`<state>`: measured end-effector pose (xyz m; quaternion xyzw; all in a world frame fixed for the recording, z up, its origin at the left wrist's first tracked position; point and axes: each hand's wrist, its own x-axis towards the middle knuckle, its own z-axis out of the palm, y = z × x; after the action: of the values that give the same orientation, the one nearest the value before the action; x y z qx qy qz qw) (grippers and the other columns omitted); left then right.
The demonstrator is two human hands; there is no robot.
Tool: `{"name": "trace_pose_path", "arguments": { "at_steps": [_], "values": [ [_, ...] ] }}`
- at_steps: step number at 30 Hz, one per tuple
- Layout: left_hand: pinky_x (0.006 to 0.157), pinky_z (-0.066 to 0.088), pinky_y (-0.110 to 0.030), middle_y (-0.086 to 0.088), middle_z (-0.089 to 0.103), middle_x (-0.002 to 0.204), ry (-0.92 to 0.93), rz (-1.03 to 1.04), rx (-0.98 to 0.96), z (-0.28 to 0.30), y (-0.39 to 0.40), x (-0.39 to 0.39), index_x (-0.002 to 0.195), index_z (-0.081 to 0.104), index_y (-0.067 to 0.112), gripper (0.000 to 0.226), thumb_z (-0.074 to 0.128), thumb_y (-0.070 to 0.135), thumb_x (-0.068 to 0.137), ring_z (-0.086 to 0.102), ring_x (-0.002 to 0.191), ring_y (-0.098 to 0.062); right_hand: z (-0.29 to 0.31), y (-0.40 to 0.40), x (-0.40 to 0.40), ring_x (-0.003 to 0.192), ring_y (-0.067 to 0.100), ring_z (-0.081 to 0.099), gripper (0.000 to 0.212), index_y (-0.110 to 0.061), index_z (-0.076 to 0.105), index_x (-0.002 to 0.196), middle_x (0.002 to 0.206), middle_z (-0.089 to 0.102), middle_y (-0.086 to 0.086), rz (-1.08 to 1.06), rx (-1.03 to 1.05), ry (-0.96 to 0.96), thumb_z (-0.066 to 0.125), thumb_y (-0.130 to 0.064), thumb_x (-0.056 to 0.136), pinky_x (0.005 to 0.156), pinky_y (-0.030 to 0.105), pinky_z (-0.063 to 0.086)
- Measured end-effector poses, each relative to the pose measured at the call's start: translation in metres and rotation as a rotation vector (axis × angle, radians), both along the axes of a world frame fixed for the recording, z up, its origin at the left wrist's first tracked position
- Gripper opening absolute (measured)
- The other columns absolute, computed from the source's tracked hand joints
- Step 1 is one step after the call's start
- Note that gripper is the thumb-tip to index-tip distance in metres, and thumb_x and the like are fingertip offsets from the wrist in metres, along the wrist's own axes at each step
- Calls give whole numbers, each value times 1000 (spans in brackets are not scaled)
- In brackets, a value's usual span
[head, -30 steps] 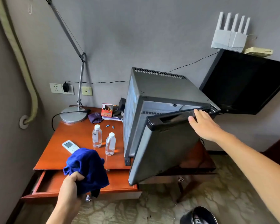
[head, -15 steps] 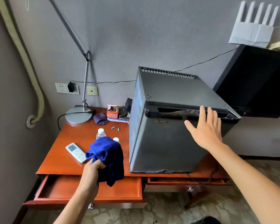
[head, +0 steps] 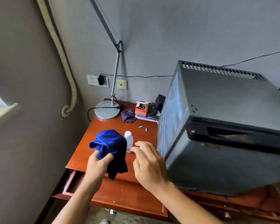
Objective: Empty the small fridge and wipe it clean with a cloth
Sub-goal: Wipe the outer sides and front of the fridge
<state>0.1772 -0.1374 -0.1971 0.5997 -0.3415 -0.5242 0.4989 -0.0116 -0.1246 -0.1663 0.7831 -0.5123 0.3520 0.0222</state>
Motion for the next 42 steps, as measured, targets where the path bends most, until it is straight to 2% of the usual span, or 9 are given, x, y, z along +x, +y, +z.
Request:
{"name": "trace_pose_path", "arguments": {
  "at_steps": [4, 7, 10, 13, 17, 23, 35, 39, 42],
  "values": [
    [61, 39, -37, -8, 52, 66, -67, 15, 12, -10, -35, 46, 83, 53, -4, 28, 63, 18, 68, 46, 64, -22, -51, -71, 24, 143, 40, 30, 86, -32, 17, 157, 162, 12, 15, -362, 683, 144, 65, -43, 87, 110, 50, 40],
    [59, 40, -39, -10, 55, 62, -87, -24, 15, -19, -62, 78, 86, 54, -6, 22, 64, 11, 75, 48, 59, -24, -79, -112, 41, 135, 39, 35, 91, -41, 2, 157, 159, 13, 14, -426, 725, 263, 54, -66, 87, 99, 49, 46],
    [59, 43, -45, -16, 58, 66, -81, -41, 39, -30, -84, 104, 86, 59, 4, 22, 64, 20, 71, 50, 58, -29, -105, -127, 53, 114, 34, 48, 83, -40, 10, 158, 135, 41, 14, -485, 674, 449, 37, -76, 89, 88, 47, 43],
    [61, 44, -46, -13, 60, 68, -75, -49, 71, -39, -99, 121, 81, 61, 14, 16, 65, 24, 69, 52, 59, -31, -127, -129, 50, 84, 32, 59, 85, -29, 29, 156, 101, 57, 14, -564, 552, 501, 53, -71, 86, 72, 42, 46],
    [59, 39, -44, -14, 54, 65, -44, -94, 84, -51, -107, 135, 82, 56, 5, 23, 64, 21, 69, 46, 58, -29, -130, -145, 49, 65, 29, 65, 75, -25, 40, 153, 79, 63, 10, -601, 451, 498, 57, -63, 90, 53, 35, 50],
    [56, 35, -33, 0, 51, 61, -74, -159, 52, -53, -120, 132, 74, 54, 11, 11, 61, 18, 71, 44, 58, -20, -129, -167, 58, 76, 33, 72, 47, -21, 51, 125, 84, 75, 7, -383, 467, 497, 47, -58, 97, 56, 34, 46],
    [59, 35, -42, -9, 47, 66, -91, -179, 54, -46, -136, 159, 81, 49, -3, 28, 64, 19, 70, 42, 61, -25, -120, -211, 113, 42, 33, 63, 45, -10, 59, 93, 47, 61, 7, -343, 359, 395, 70, -54, 87, 40, 28, 41],
    [60, 34, -41, -11, 47, 66, -96, -129, 54, -45, -137, 172, 79, 48, -4, 29, 64, 19, 70, 42, 62, -24, -116, -237, 137, 55, 34, 69, 49, -10, 59, 101, 59, 68, 10, -271, 336, 432, 54, -58, 93, 47, 32, 45],
    [60, 35, -39, -11, 48, 65, -112, -111, 51, -44, -135, 181, 78, 47, -3, 28, 63, 18, 70, 43, 61, -23, -127, -250, 147, 44, 30, 65, 49, -12, 59, 90, 50, 64, 6, -268, 336, 451, 73, -59, 82, 40, 27, 42]
  ]
}}
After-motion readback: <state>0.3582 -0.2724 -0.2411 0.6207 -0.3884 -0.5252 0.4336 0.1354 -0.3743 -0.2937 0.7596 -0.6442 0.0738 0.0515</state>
